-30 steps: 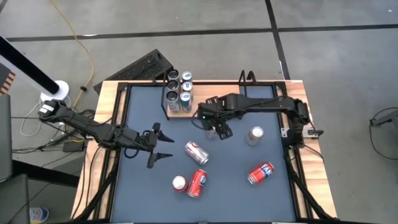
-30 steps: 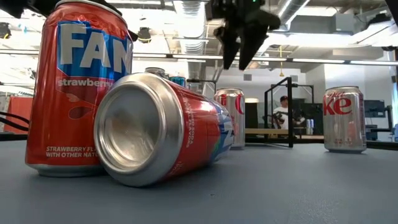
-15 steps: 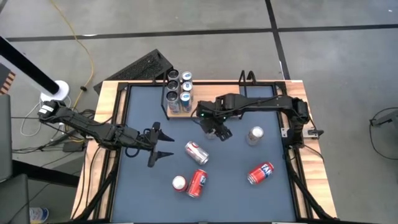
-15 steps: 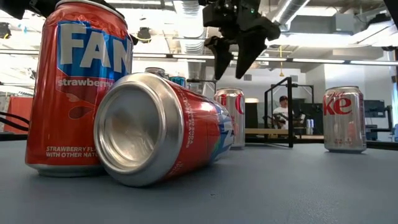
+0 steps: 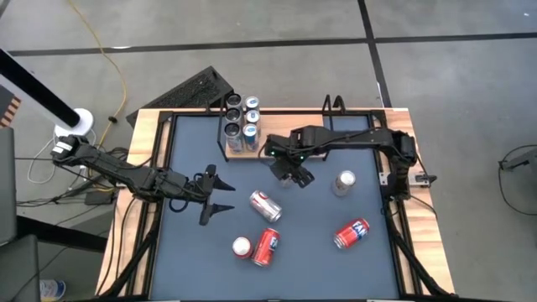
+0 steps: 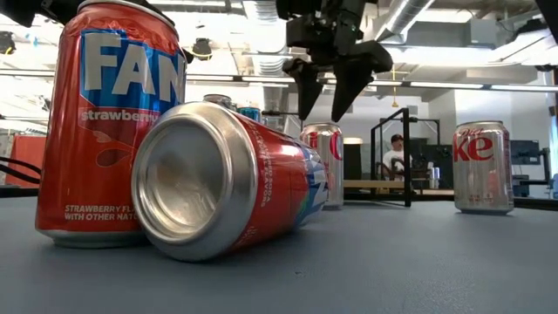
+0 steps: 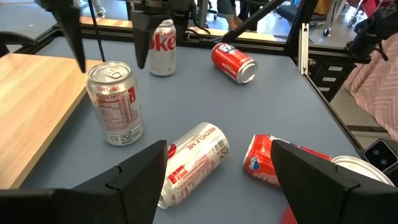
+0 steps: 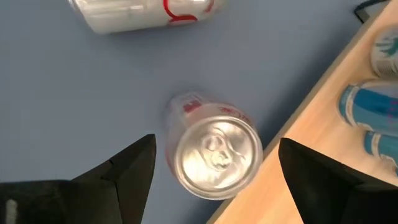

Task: Place canned beverage on shelf
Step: Put the middle silver soda can on the shelf

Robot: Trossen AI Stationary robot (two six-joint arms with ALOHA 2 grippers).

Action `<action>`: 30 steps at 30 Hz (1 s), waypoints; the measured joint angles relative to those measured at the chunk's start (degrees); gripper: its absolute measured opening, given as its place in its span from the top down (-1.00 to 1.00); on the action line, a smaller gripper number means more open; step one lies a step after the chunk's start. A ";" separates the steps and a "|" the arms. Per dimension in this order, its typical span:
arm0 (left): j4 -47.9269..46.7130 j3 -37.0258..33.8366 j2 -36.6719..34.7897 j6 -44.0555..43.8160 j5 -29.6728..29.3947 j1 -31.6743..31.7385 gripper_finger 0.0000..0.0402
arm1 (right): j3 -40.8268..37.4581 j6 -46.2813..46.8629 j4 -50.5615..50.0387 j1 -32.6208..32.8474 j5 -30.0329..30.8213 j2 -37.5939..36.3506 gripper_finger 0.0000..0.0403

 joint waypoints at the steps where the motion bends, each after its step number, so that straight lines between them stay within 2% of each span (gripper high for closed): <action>1: 0.00 0.00 0.00 -0.02 0.00 0.00 -0.37 | 0.00 -0.30 0.10 -0.32 -0.02 0.02 -0.59; 7: -0.43 0.00 0.00 -0.02 -0.02 0.00 -0.37 | 0.02 0.06 0.73 -1.76 -4.52 0.02 -0.59; 13: -1.25 0.00 0.02 0.15 -0.39 0.00 -0.37 | -0.55 0.14 -0.96 -2.05 -4.60 0.00 -0.59; 22: -1.31 0.00 0.02 0.57 -0.50 0.00 -0.37 | -6.49 -4.28 3.94 -1.96 -1.04 0.05 -0.59; 30: -1.31 0.00 0.02 0.53 -1.92 0.02 -0.37 | -6.84 -4.42 4.33 -1.96 -1.07 0.06 -0.58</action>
